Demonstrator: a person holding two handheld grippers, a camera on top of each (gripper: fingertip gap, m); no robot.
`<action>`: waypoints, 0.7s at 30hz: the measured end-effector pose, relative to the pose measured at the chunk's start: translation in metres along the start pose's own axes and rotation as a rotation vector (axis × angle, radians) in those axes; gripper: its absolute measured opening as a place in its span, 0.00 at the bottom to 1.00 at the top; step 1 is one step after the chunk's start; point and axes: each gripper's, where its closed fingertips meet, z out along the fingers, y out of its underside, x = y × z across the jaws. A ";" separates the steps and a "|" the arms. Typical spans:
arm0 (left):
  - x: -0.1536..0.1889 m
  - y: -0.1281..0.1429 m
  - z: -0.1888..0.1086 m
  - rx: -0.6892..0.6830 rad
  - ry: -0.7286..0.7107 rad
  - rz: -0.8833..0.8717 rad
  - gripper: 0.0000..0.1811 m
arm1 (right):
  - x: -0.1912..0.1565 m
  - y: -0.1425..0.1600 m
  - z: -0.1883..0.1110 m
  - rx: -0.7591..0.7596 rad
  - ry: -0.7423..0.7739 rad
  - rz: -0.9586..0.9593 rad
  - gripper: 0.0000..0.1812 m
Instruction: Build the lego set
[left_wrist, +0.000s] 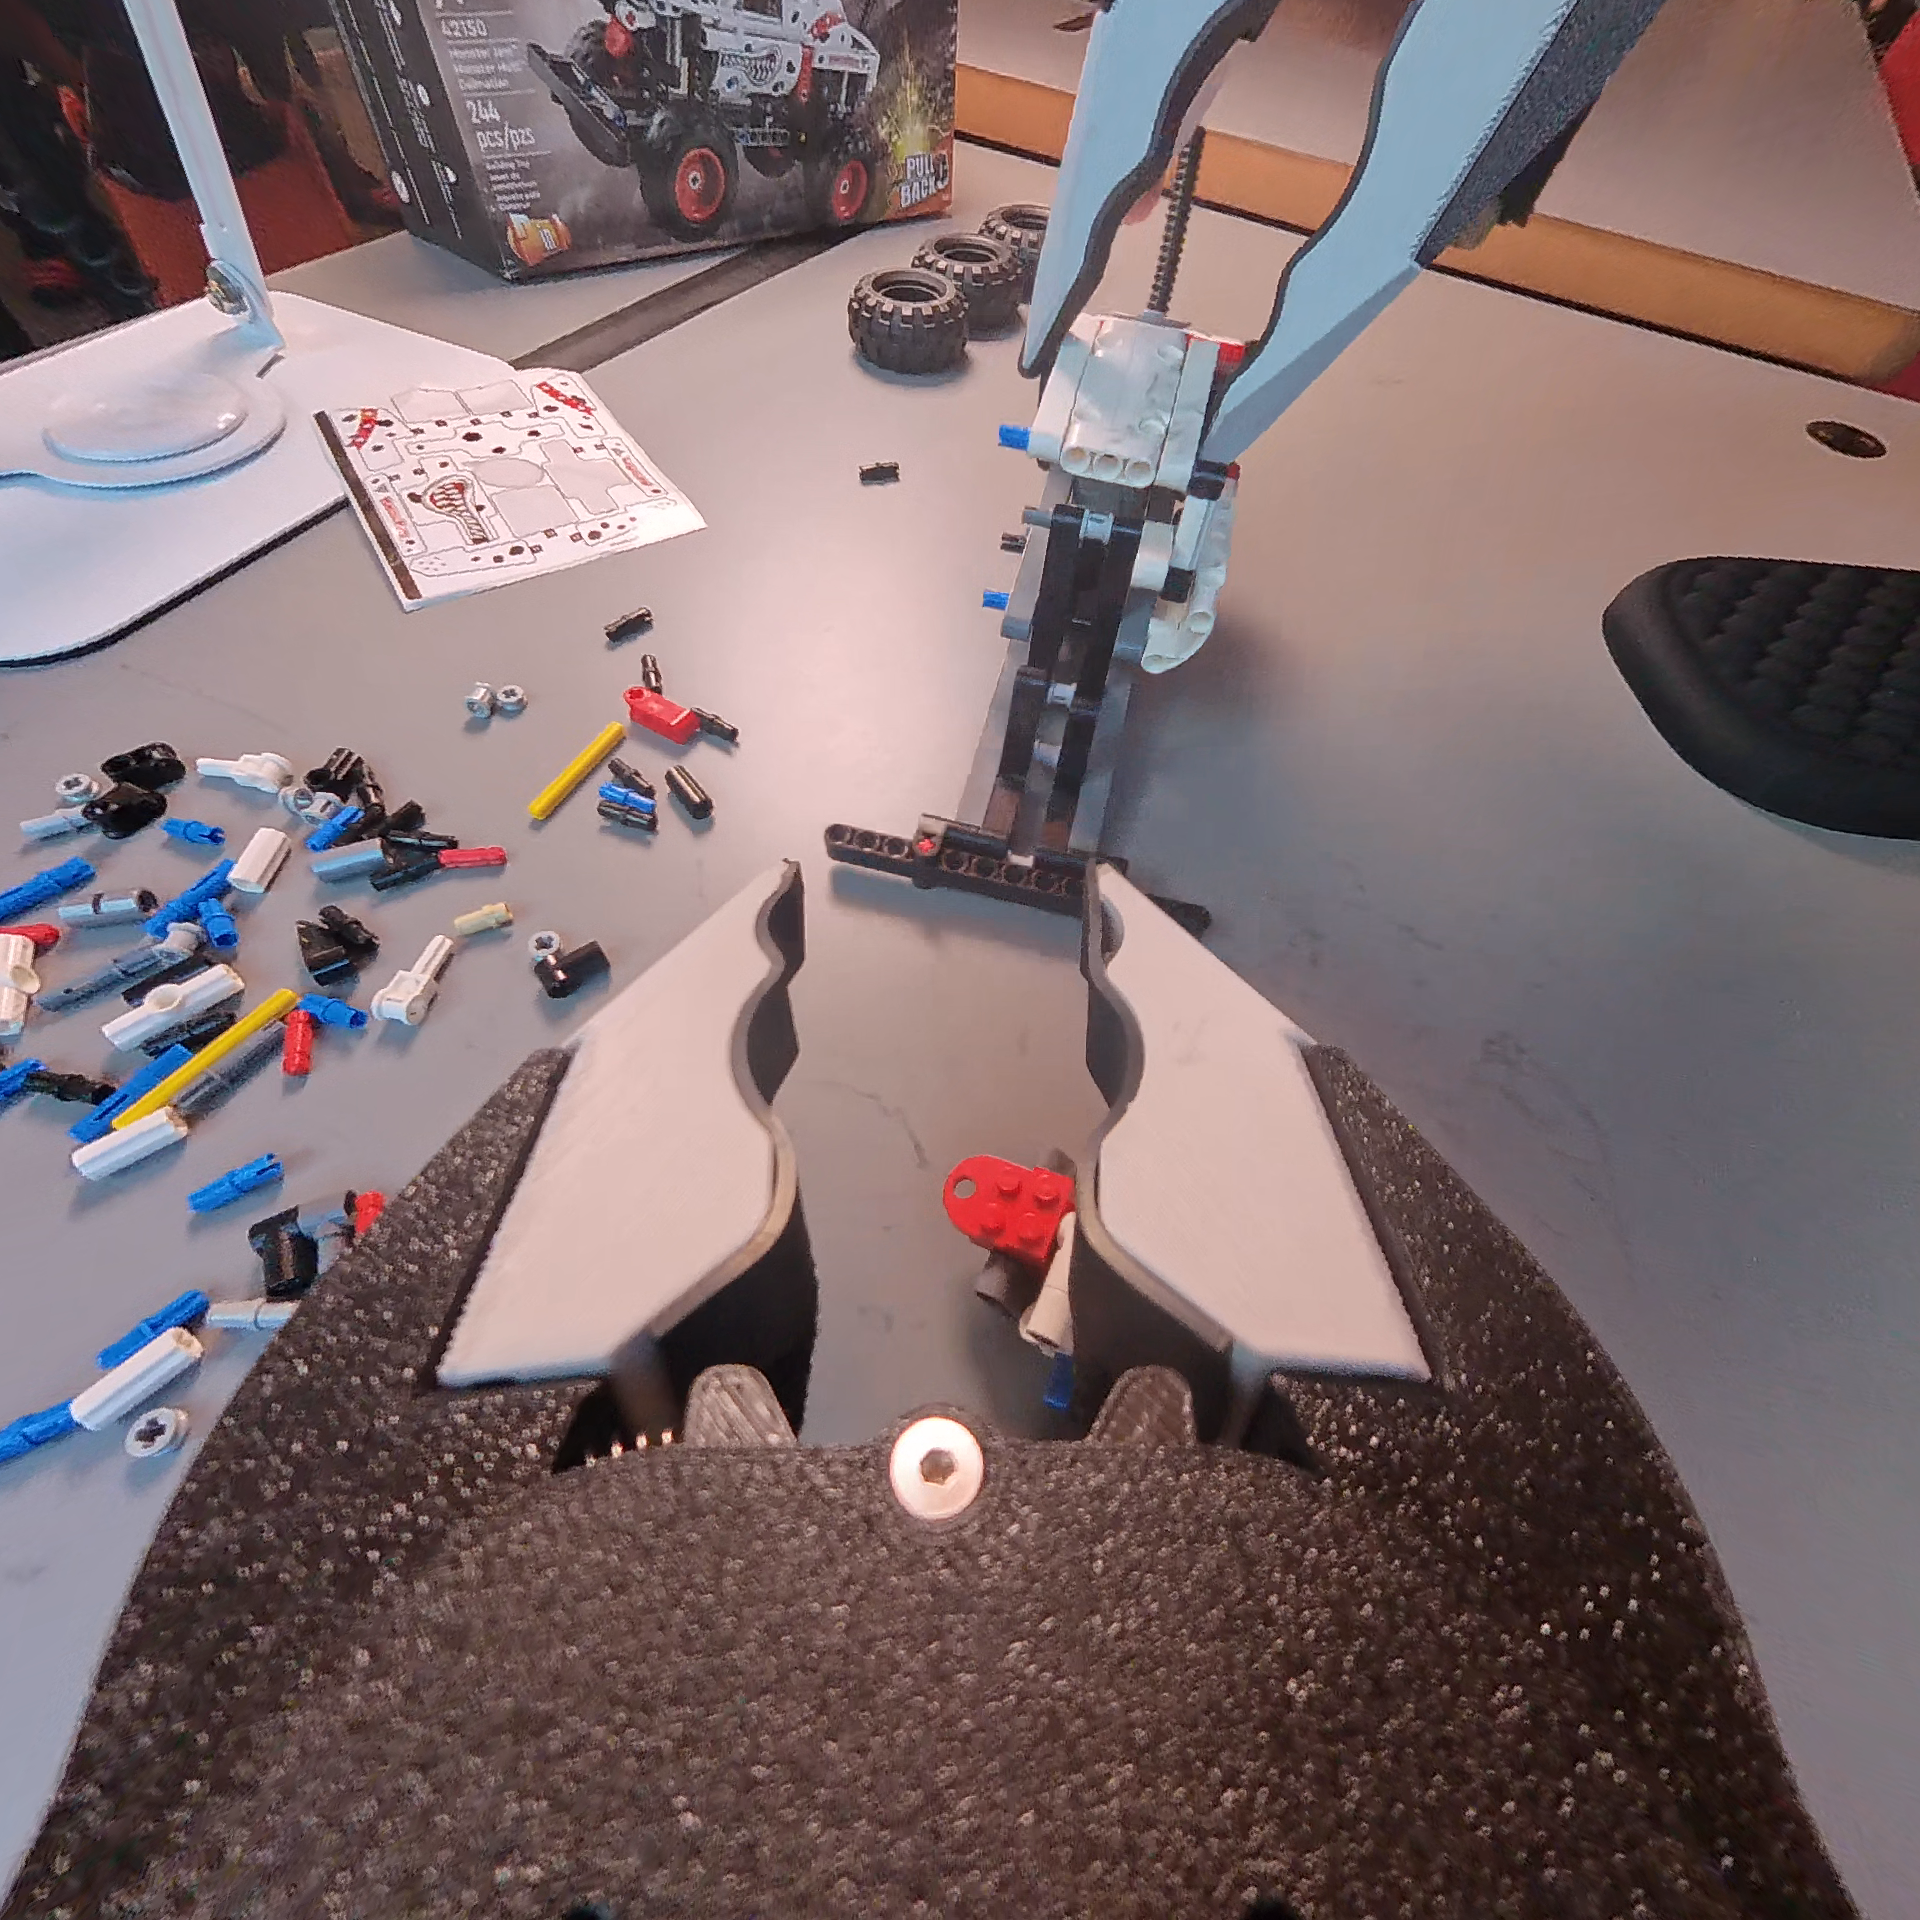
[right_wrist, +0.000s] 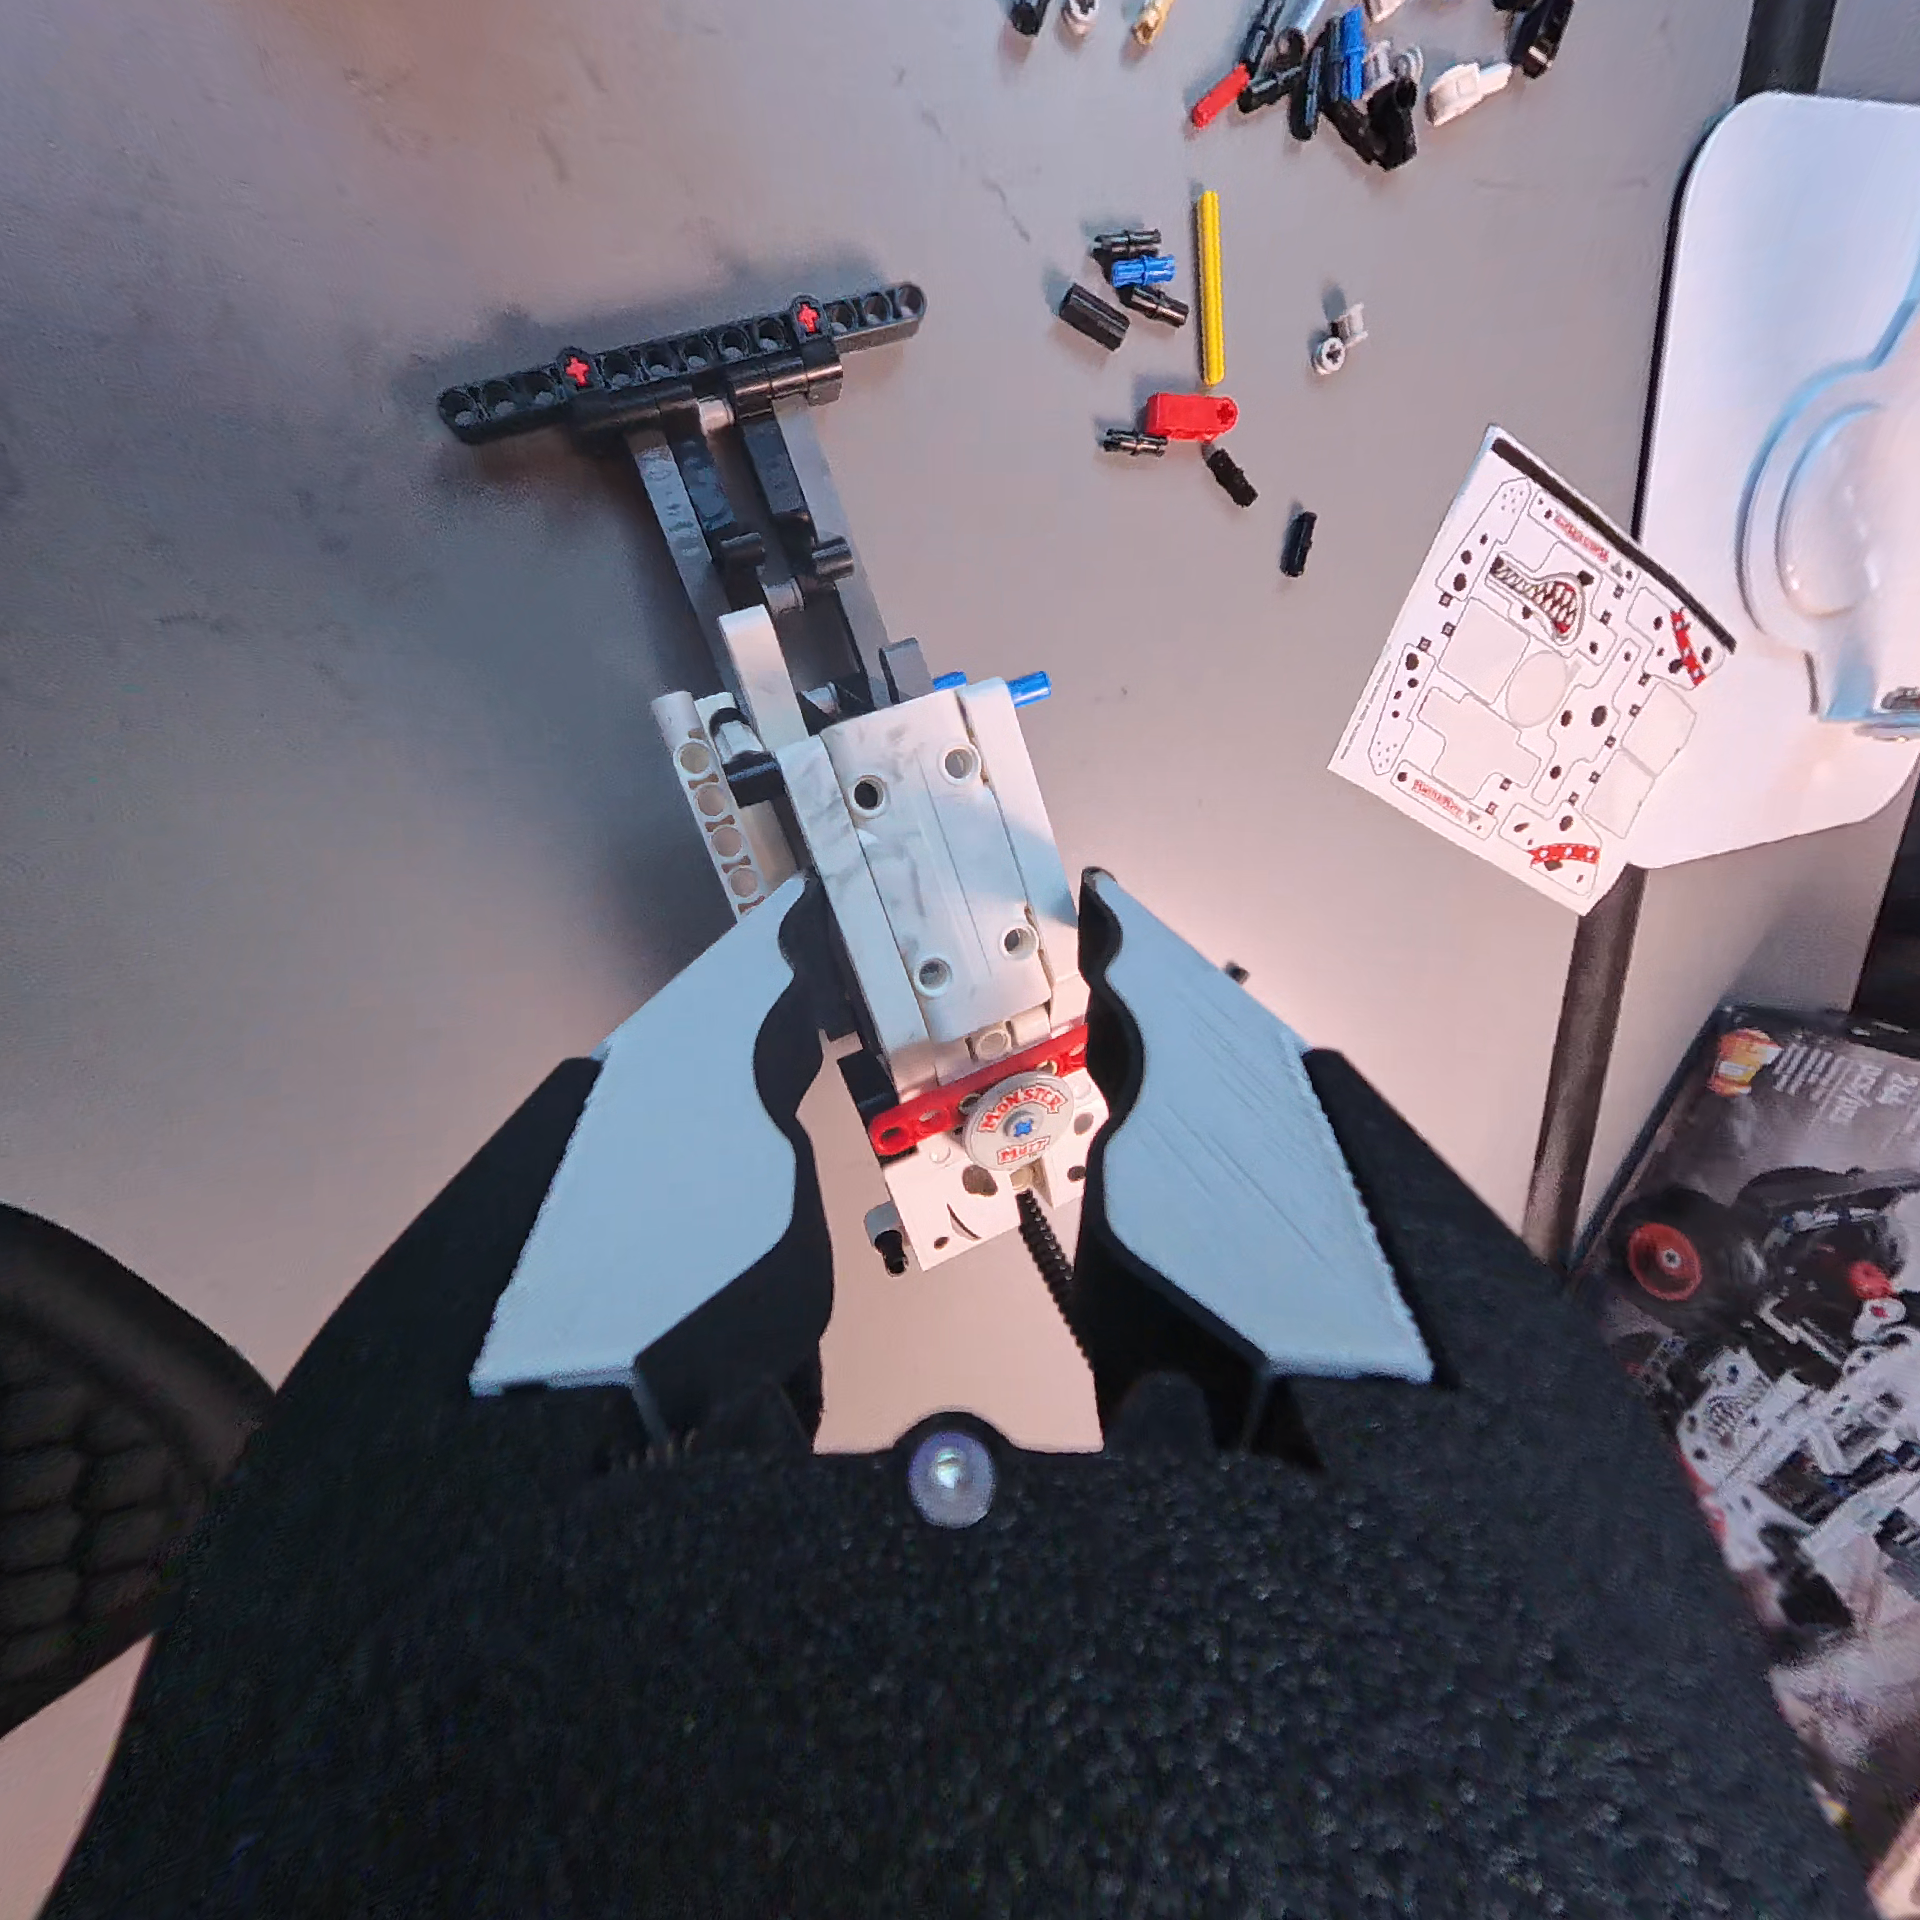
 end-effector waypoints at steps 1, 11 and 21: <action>0.000 0.000 0.000 -0.001 0.000 0.000 0.30 | 0.000 -0.001 0.000 -0.002 0.004 0.018 0.26; -0.012 -0.011 -0.008 0.073 -0.056 -0.022 0.28 | 0.028 -0.041 -0.046 0.261 0.052 0.091 0.31; -0.044 -0.043 -0.024 0.179 -0.194 0.023 0.24 | 0.195 -0.075 -0.076 0.610 0.612 0.240 0.17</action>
